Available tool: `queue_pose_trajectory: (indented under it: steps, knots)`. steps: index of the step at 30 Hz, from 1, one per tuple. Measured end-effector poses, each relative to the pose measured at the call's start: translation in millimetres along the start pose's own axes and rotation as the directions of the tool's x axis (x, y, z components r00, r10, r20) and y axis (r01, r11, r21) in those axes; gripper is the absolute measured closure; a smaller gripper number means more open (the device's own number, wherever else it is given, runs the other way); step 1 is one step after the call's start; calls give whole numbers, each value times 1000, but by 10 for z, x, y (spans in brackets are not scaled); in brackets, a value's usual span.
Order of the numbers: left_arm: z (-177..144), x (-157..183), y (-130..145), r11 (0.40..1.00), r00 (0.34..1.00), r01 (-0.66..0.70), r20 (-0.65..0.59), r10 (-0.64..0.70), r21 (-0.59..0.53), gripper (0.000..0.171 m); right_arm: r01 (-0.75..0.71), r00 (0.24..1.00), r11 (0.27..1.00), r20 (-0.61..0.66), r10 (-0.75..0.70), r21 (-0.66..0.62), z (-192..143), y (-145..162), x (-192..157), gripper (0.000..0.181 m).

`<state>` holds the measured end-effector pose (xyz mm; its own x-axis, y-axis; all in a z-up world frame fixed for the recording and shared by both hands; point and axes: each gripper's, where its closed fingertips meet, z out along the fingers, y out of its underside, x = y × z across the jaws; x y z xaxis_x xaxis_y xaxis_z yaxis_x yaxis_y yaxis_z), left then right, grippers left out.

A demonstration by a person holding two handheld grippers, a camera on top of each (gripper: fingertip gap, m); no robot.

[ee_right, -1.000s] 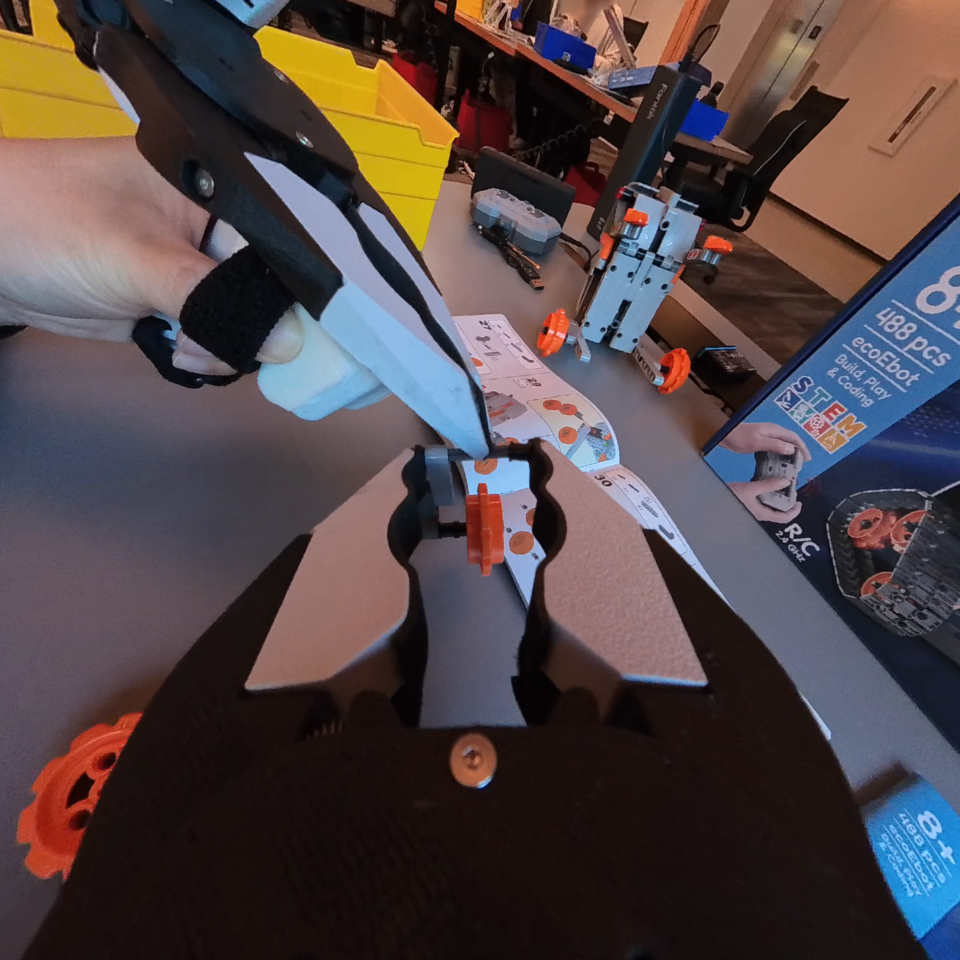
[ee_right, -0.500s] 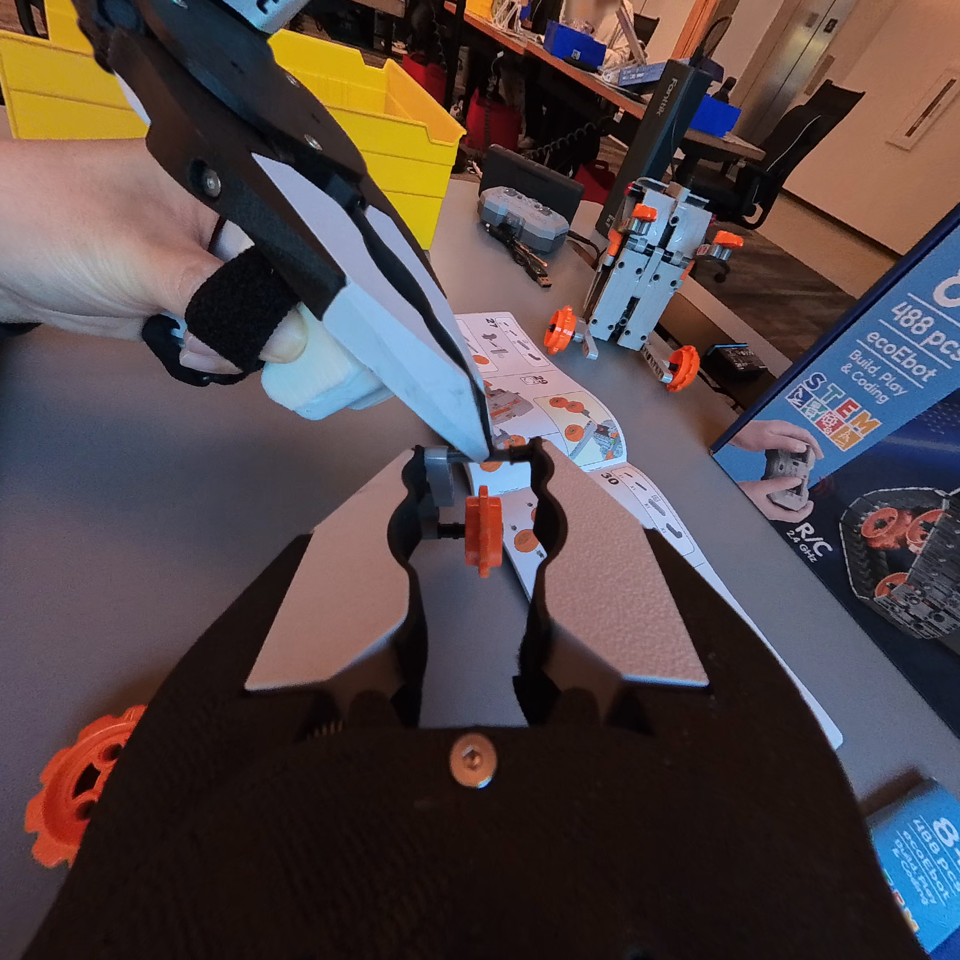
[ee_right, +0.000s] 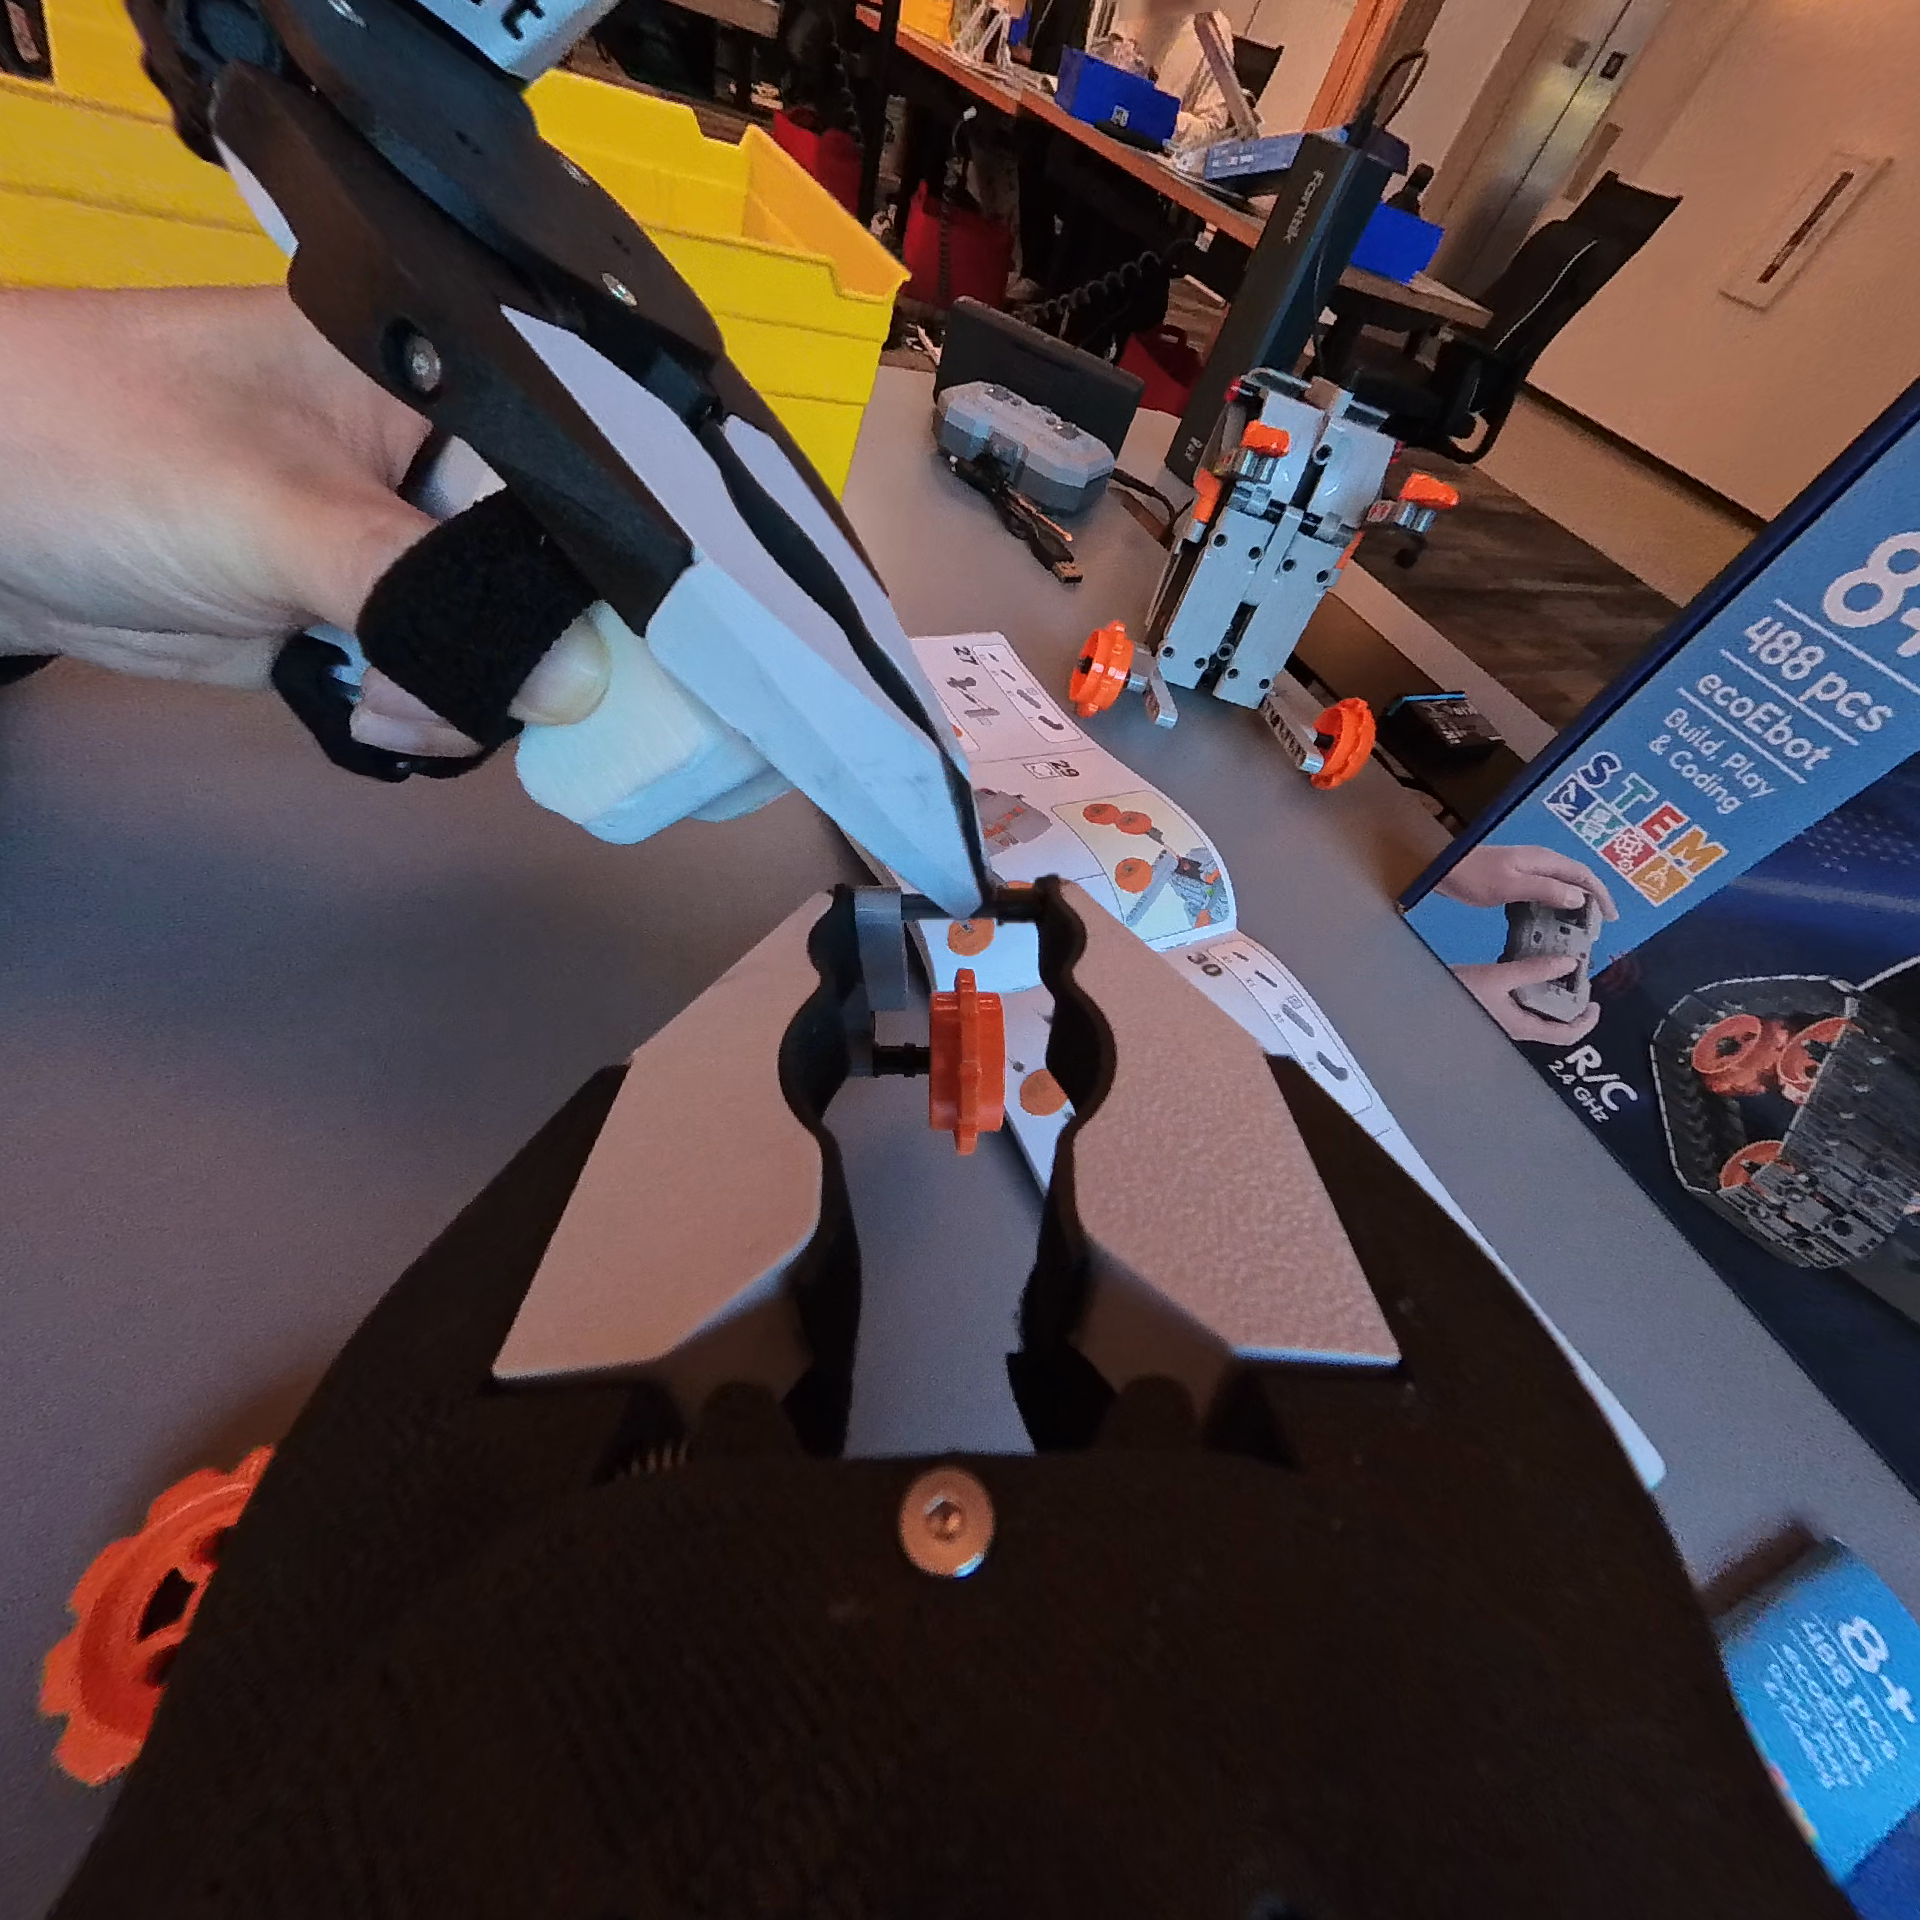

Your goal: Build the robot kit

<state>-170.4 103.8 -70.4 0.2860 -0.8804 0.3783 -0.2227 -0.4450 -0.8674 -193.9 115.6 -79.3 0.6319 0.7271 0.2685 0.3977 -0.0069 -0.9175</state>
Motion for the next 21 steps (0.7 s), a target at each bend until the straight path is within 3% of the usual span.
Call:
queue_pose_trajectory:
  steps: [5, 11, 21]
  knots:
    - [-164, -33, -165, 997, 999, 33, -37, -30, 73, 166, 33, 998, 999, -50, -35, -22, -27, 69, 96, 148]
    - [-74, 47, -48, 988, 975, 155, -160, -153, 3, 161, 12, 999, 999, -40, -11, 29, -78, -41, 106, 148]
    - [-118, -14, -91, 987, 979, 158, -138, -152, 32, 165, 15, 999, 999, -45, -13, 45, -122, -86, 126, 150]
